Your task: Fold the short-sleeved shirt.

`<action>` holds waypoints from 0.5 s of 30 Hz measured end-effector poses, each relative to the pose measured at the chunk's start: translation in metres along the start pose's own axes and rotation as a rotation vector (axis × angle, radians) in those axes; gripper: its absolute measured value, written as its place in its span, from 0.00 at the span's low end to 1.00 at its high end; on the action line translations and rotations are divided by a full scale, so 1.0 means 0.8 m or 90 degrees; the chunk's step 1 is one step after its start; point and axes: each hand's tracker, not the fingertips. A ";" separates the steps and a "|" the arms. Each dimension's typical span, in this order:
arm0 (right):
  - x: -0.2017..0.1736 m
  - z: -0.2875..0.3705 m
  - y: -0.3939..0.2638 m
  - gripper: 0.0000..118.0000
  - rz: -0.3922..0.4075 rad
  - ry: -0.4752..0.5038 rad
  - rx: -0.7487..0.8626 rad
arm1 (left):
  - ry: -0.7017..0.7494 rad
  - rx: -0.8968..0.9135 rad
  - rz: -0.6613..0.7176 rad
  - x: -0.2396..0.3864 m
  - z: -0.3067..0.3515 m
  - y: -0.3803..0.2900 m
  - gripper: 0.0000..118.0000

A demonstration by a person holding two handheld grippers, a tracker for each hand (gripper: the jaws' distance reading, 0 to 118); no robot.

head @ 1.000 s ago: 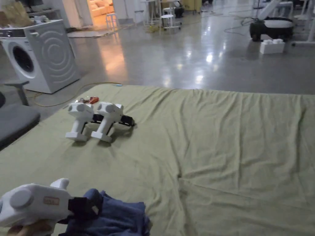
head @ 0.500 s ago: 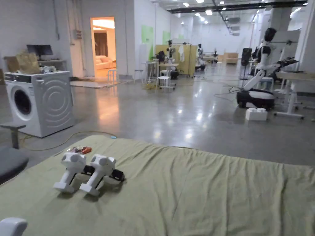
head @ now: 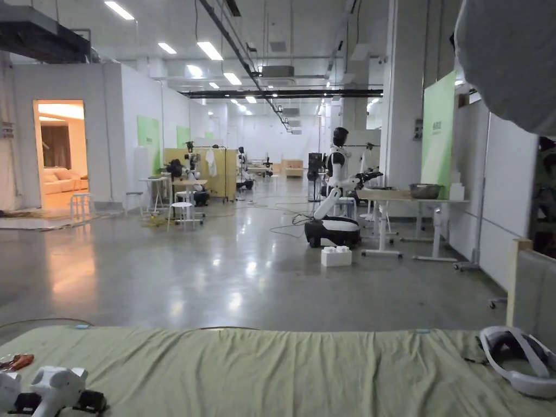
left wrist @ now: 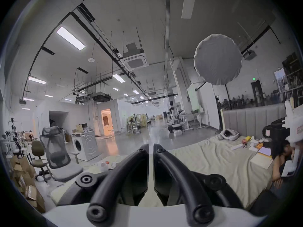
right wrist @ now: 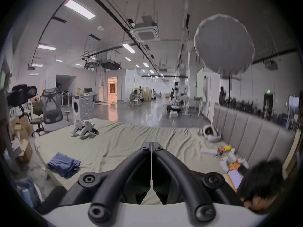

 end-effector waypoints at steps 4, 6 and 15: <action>-0.018 0.008 0.002 0.02 0.039 -0.038 0.014 | -0.038 -0.024 0.040 0.005 0.003 0.006 0.01; -0.021 0.010 0.000 0.02 0.034 -0.043 0.023 | -0.028 -0.028 0.046 0.007 0.003 0.007 0.01; -0.013 0.013 -0.007 0.02 -0.014 -0.036 0.010 | -0.022 -0.033 0.064 0.008 0.014 -0.007 0.01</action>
